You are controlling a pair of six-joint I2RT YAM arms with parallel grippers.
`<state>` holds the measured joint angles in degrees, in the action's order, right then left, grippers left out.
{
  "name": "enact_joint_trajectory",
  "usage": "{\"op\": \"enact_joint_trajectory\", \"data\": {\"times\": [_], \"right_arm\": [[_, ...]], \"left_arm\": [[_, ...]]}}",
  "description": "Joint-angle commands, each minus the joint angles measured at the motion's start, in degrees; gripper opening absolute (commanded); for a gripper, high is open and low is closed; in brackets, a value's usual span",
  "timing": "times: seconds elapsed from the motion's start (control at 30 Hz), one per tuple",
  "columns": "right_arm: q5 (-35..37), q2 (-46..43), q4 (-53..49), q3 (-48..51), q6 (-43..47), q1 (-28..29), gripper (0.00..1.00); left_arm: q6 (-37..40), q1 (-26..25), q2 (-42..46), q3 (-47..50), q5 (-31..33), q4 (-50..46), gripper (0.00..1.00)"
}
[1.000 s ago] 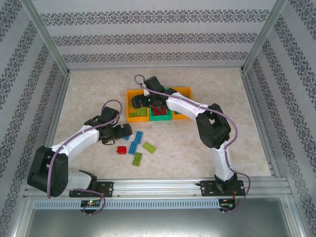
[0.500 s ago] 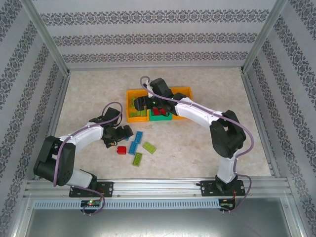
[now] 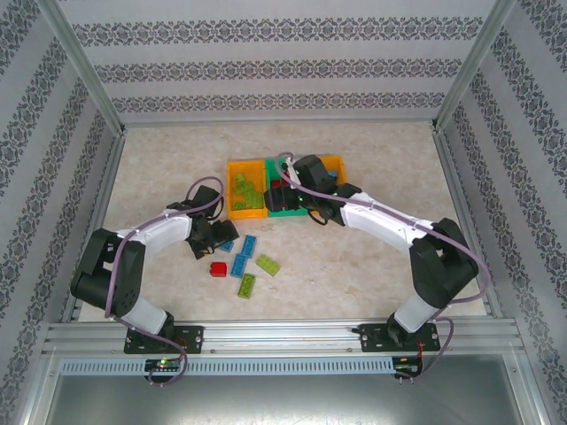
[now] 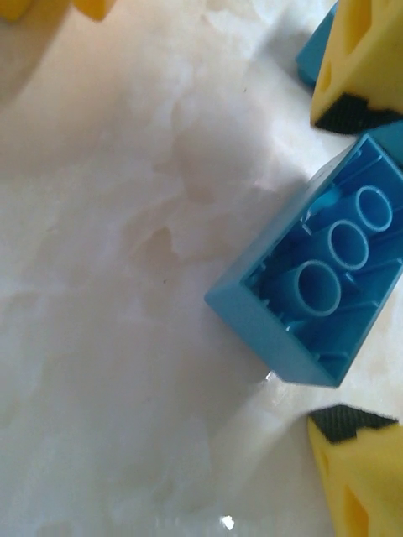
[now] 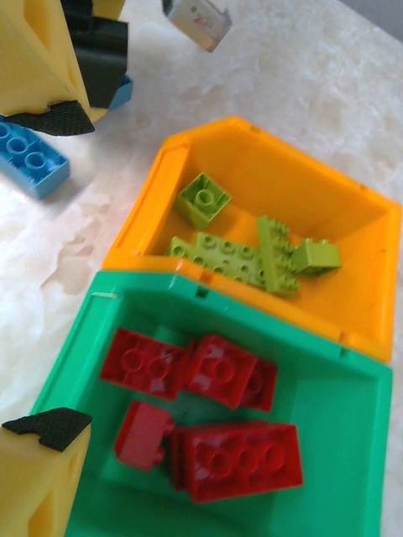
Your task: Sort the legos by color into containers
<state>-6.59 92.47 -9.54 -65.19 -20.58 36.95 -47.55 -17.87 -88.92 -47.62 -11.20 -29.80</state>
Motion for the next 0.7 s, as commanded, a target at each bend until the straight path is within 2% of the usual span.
{"op": "enact_joint_trajectory", "data": {"times": [0.0, 0.2, 0.37, 0.53, 0.67], "right_arm": [[2.6, -4.4, -0.9, 3.6, 1.2, -0.9, 0.88], [5.2, -12.3, -2.8, 12.9, -0.5, -3.6, 0.90], [6.1, -18.9, -5.6, 19.5, -1.4, -8.6, 0.90], [5.4, -24.7, -6.8, 23.9, -1.6, -12.8, 0.91], [5.8, -25.6, -9.1, 24.6, -1.9, -14.7, 0.91]], "left_arm": [[0.7, 0.5, -2.2, -1.5, 0.1, 1.4, 0.76], [2.2, 0.5, -2.6, -2.0, 2.4, 0.2, 0.52], [3.2, 0.5, -4.3, -3.5, 2.6, 0.2, 0.39], [4.2, 0.5, -5.3, -5.0, 3.1, -0.7, 0.30], [4.4, 0.5, -4.7, -4.7, 3.3, -1.1, 0.25]]}}
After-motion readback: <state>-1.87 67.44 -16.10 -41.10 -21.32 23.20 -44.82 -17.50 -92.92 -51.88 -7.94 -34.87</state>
